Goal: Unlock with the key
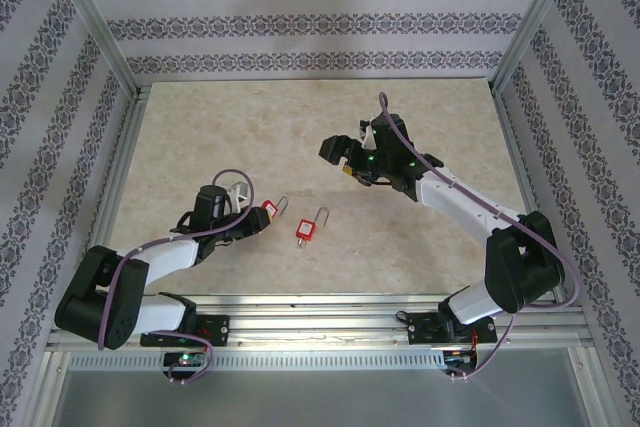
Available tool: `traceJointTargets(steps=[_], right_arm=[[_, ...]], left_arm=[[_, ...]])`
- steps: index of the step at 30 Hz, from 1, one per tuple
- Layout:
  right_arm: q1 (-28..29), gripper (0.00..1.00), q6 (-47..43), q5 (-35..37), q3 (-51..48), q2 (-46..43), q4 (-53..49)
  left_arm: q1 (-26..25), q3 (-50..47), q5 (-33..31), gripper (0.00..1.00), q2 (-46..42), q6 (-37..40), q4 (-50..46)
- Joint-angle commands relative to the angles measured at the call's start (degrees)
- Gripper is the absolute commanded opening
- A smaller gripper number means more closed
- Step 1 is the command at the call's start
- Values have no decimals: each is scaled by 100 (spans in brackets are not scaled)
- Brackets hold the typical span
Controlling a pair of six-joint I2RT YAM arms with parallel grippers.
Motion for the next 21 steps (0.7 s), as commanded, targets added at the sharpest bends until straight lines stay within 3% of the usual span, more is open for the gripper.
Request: traceJointTargets(steps=[1,6,15,21], right_arm=[[83,94,-101,76,-45,39,-1],[122,94,-44,76,-79,92,113],[167,95,-61,76,-13,80,70],[178,95,-62,111,-65,-3,54]], left_arm=[[189,-40,533,2,36,-249,690],[200,-23,432,3,-34,-148,428],[375,-183,484,4,566,-222,968],[390,-197,440,10,877,-134,1112]])
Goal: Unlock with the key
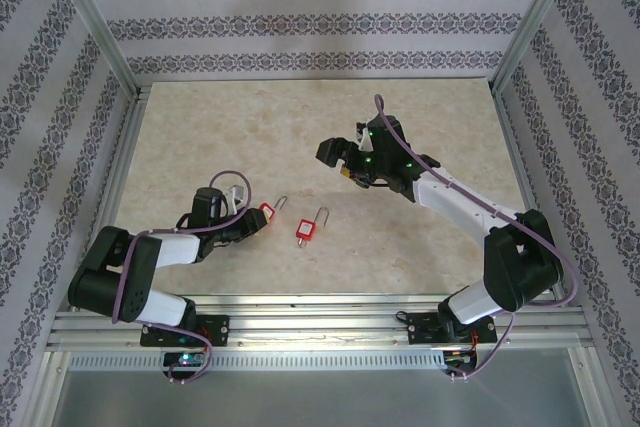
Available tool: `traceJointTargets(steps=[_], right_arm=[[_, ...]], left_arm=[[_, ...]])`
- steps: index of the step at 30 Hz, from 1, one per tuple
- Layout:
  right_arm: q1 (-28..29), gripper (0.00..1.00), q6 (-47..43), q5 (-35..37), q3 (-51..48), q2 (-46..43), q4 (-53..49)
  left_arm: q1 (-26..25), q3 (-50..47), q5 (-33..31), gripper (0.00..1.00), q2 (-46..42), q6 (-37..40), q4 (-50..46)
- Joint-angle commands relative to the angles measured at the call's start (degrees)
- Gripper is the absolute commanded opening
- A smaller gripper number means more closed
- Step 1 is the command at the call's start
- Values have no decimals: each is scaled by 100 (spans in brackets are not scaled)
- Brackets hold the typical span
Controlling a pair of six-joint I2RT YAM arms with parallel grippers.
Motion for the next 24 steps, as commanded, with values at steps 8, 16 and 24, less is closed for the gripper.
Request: traceJointTargets(steps=[8,16,24], right_arm=[[60,95,-59,118,-70,-166,57],[72,96,-51,74,-62,-184,52],[-11,97,-1391,1734,-15,-1209,-2007]], left_arm=[[213,-130,-105,33,-171,115,61],[620,17,-658,90,-1193,208,-1293],[899,1230,-2866,100,-3376,846,-4353]])
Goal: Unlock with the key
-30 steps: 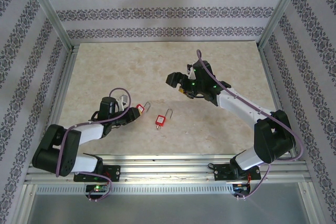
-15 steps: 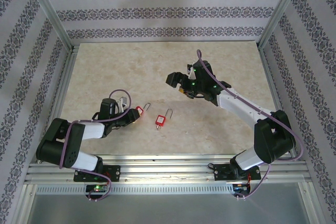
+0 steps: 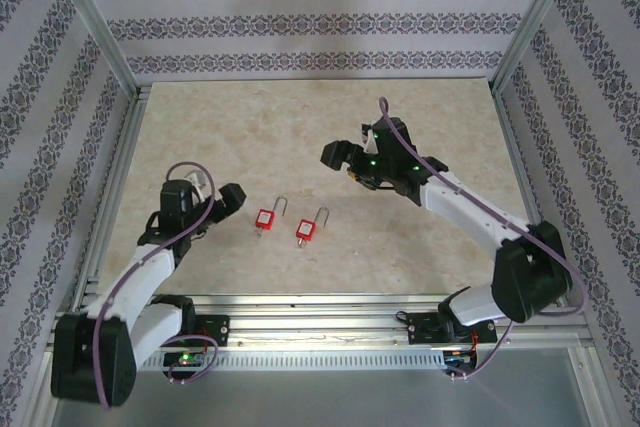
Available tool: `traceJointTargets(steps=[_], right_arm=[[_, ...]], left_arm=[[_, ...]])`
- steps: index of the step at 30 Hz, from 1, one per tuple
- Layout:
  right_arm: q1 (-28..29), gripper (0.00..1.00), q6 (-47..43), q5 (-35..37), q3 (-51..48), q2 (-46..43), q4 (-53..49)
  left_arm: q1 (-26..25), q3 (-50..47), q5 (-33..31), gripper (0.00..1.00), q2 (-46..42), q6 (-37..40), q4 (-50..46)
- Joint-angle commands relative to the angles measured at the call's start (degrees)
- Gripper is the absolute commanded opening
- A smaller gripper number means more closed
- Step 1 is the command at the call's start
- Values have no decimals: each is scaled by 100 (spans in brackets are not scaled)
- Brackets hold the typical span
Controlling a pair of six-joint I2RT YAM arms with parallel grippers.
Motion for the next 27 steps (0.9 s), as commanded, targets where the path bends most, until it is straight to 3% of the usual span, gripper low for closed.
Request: traceJointTargets(steps=[1,4,6,8,11,13,17,18,20,22,23,24,26,27], right_arm=[[18,98,-1237,1896,39,-818,-1723],[-87,98,-2006,4078,-730,-1681,-1829],[-412,98,-2604,4683,-1572,-2251,-956],[-615,98,-3346,5159,-2311,-2606,279],[-893,98,-4588,4962,-3662,-2680,3081],[-1144,98,-4739,4608,-4324,-2306,4601],[-1389,98,-5135,4699,-4912,-695,7337],[-1420,98,-5323,4436,-4988,-417,7943],[-1657,98,-5271,3993,-4793,90,8058],[-1976,98,-5009,3546,-4731,743,8719],[-2144,98,-4781,3524,-4750,844,8664],[-2278,98,-4561,3672,-4600,899,8484],[-2586,98,-4347,3294,-3933,769,6985],[-2521,98,-4417,3220,-3807,605,6599]], left_arm=[[54,632,-1286,100,-633,652,-1444],[55,890,-2175,100,-927,1336,-1415],[70,812,-2911,100,-862,1882,-910],[107,393,-3245,100,-659,2330,72],[108,-358,-3754,100,-255,2800,1790],[113,-891,-3736,100,217,3215,3249],[172,-1364,-3446,100,2011,3640,5842],[201,-1376,-3309,100,2462,3570,6448],[334,-1196,-2439,100,3028,3538,6517],[342,-1117,-2426,100,4059,3617,7763],[391,-1163,-2208,99,3982,3584,7553],[475,-1071,-2068,99,3539,3474,6654],[529,-801,-2008,99,3895,3469,6802],[529,-568,-1756,99,3826,3561,6136]])
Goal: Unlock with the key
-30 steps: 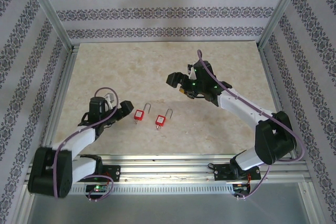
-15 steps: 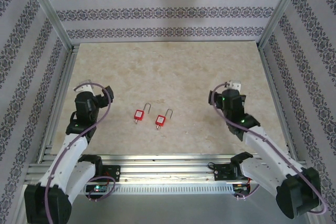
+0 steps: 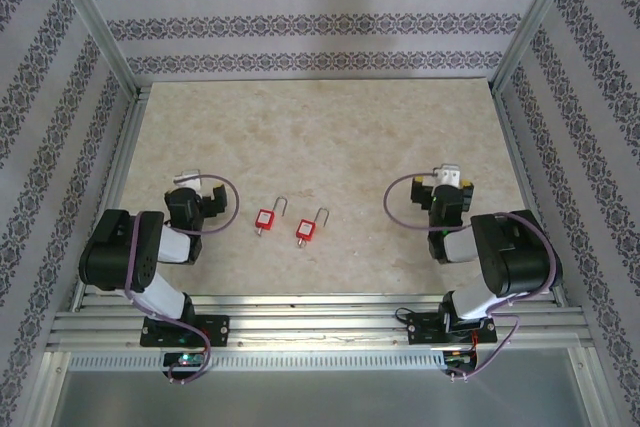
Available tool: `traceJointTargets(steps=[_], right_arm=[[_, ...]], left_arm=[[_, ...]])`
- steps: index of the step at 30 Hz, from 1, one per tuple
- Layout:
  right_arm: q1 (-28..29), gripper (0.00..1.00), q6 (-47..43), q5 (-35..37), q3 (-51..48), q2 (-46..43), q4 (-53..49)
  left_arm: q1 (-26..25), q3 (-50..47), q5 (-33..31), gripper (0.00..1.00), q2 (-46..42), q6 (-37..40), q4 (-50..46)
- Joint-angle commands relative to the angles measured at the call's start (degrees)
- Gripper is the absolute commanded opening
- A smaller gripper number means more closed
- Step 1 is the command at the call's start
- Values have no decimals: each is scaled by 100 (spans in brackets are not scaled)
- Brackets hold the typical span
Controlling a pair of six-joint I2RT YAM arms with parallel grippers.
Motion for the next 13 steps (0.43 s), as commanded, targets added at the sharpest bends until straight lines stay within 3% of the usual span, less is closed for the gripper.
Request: traceJointTargets(steps=[1,3,5,7,9,13], right_arm=[[-118,98,262,-509,469,-155,-104],[-59,98,234,-280,230,-26,444],[120,98,116,1,290,-130,198],[83,98,161,33,354,-10,285],[-129,98,342,-293,363,-80,88],[-85,98,306,-241,325,-47,244]], left_arm=[[92,698,597,99,-189,168,-660],[103,480,622,99,87,185,360],[100,642,599,100,-131,168,-380],[99,534,610,99,26,174,112],[103,589,615,100,-66,158,-147],[99,555,618,100,-24,172,-3]])
